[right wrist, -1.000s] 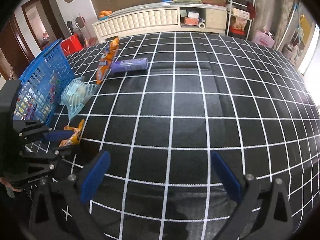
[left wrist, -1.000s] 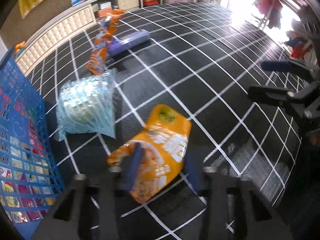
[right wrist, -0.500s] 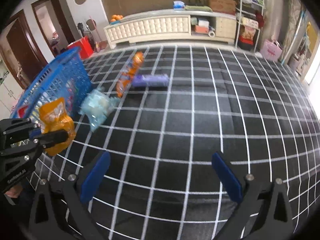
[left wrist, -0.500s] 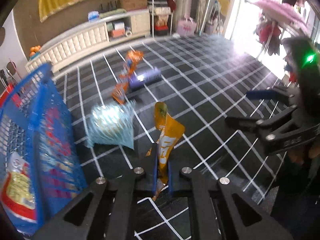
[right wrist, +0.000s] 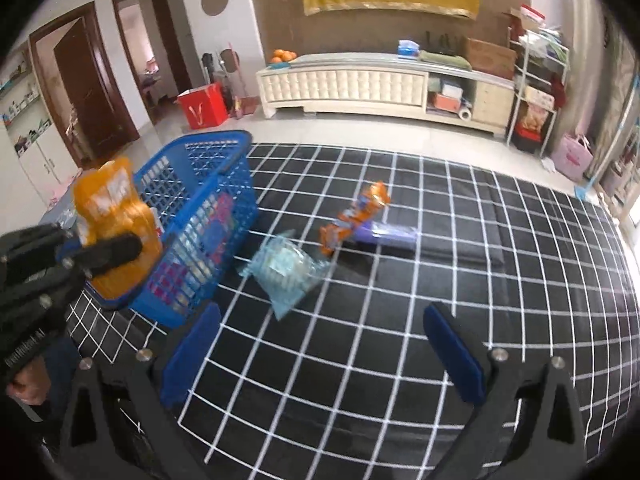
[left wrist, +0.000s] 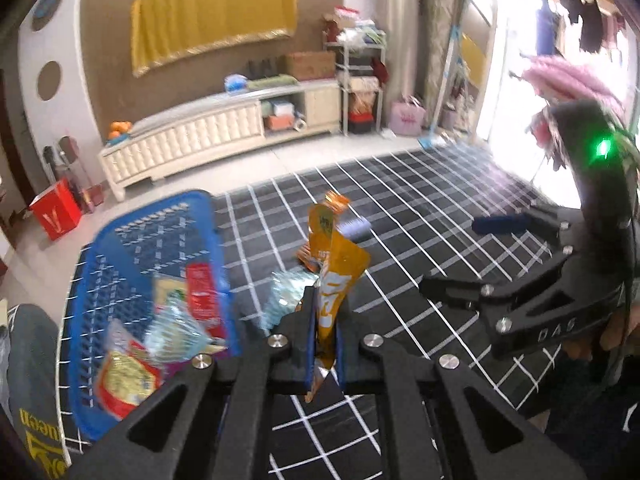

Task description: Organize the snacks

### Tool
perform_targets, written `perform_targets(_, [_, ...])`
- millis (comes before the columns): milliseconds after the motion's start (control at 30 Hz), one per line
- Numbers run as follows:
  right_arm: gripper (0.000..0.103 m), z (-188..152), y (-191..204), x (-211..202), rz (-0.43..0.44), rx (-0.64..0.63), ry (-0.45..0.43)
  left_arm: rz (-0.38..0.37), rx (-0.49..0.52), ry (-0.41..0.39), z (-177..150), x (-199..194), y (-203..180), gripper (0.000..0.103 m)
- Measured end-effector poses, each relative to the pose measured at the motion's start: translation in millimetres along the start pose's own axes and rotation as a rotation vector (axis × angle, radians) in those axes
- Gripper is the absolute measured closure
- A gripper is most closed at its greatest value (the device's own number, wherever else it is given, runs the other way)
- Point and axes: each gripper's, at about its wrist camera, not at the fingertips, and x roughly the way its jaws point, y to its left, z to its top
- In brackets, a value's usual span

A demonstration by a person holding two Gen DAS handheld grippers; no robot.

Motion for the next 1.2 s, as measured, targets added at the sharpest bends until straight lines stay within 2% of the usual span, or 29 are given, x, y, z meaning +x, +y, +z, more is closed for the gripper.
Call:
perform_targets(100, [0.000,7.7,12.8,12.4,0.008,-0.041,0.014,0.036,-0.046,-0.024,3.2,-10.3,21.1,0.096])
perform_targets(300, [0.000,17.7,33.1,50.6,0.002,-0.153,0.074,0.138,-0.133,0.013,-4.5,1.8,67.5,0.096])
perform_targets(633, [0.000,26.8,44.1,131.9,0.046,-0.250,0.206,0.180,-0.233,0.073,-14.3,24.9,109.2,0.096])
perform_targets(767, [0.000,26.2,49.5,156.6,0.064,-0.272,0.255,0.172,-0.238,0.141,-17.2,43.5,115.6,0.096])
perform_targets(967, [0.001,19.8,56.1,180.6,0.050,-0.343,0.288,0.175,-0.241,0.165,-16.9,53.9,123.4,0.096])
perform_targets(1000, [0.002,19.1,56.9,184.6,0.055,-0.362,0.290,0.178,-0.238,0.164,-16.1,53.7,123.2,0.096])
perform_targets(1067, [0.011,18.2,56.6,189.0,0.057,-0.371,0.300,0.195,-0.234,0.164,-15.2,55.8,123.5,0.095])
perform_targets(1133, [0.026,17.2,56.0,190.7,0.071,-0.368,0.310,0.181,-0.249,0.186,-14.4,61.0,124.9,0.095])
perform_targets(1200, [0.029,16.2,55.4,186.9,0.075,-0.360,0.298,0.196,-0.266,0.200,-14.9,65.8,128.7,0.086])
